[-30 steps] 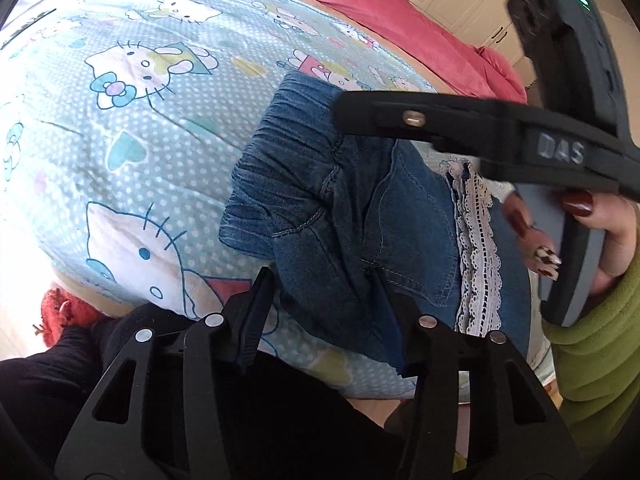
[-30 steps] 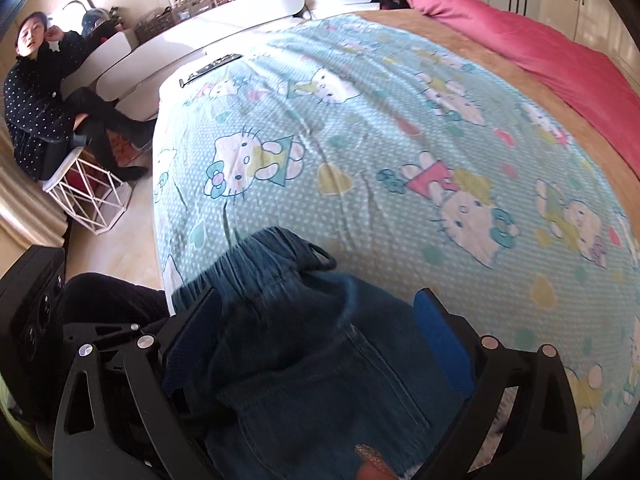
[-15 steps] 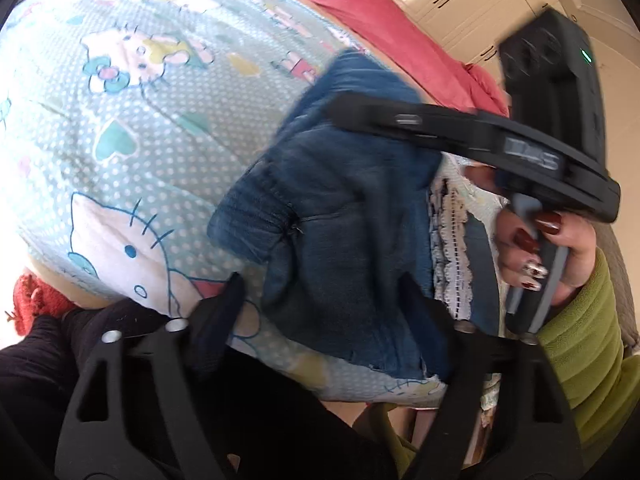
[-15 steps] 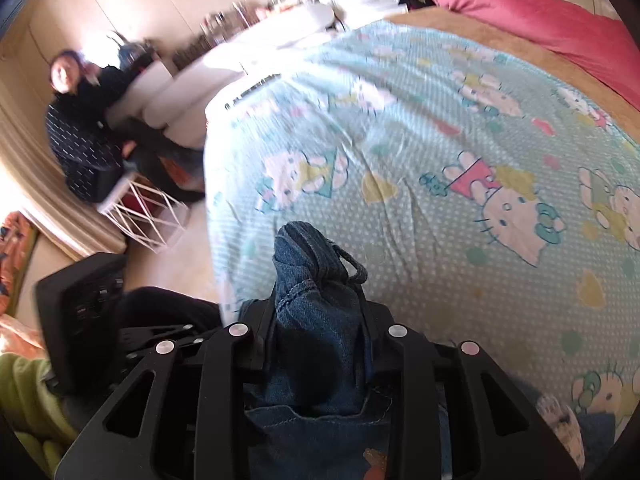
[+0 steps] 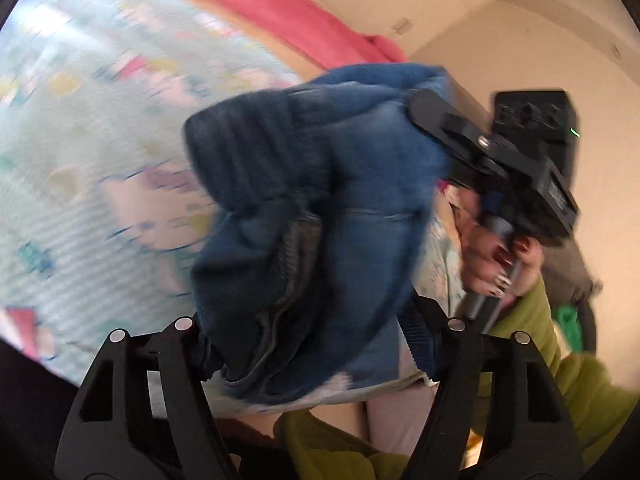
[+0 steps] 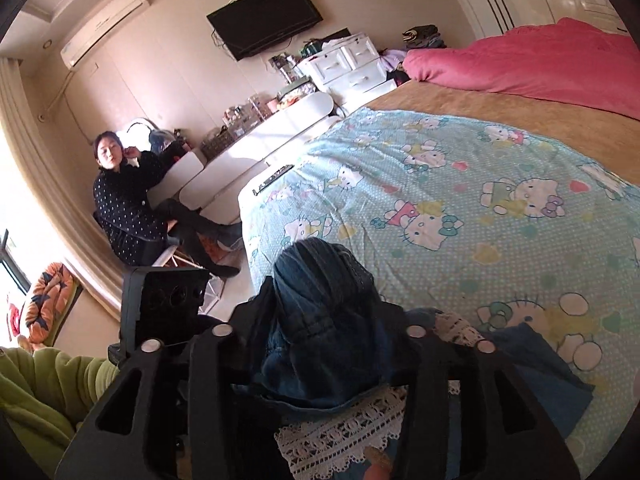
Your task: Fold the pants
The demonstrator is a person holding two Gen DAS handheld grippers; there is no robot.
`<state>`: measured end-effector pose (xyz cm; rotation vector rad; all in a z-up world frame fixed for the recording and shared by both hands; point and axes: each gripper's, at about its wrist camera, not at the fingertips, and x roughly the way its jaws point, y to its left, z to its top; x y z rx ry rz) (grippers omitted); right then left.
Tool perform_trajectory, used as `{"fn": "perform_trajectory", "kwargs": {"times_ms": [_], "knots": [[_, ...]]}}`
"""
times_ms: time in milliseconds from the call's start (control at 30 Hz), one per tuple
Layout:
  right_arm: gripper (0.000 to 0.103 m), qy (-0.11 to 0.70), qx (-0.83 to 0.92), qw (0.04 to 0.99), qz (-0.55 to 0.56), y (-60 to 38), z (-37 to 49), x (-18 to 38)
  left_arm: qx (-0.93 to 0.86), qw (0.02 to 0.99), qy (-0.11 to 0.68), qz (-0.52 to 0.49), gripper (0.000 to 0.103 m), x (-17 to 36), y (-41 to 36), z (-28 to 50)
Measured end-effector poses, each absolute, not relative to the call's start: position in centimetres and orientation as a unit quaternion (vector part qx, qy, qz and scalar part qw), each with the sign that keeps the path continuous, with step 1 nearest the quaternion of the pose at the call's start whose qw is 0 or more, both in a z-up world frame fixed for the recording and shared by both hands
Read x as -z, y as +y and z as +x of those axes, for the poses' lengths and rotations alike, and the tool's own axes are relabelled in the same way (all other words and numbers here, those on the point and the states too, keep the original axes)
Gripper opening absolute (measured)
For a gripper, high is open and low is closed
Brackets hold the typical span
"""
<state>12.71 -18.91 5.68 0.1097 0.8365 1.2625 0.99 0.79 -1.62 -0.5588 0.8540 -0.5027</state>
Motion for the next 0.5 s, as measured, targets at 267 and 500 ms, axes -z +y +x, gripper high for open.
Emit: {"fn": "perform_trajectory", "kwargs": {"times_ms": [267, 500], "knots": [[0.083, 0.424, -0.423, 0.794, 0.107, -29.0, 12.7, -1.1, 0.240, 0.853, 0.457, -0.076, 0.066, 2.4, -7.5, -0.8], [0.083, 0.467, -0.392, 0.785, 0.112, -29.1, 10.2, 1.9, 0.220, 0.856, 0.467, -0.025, 0.071, 3.7, -8.9, -1.4]]}}
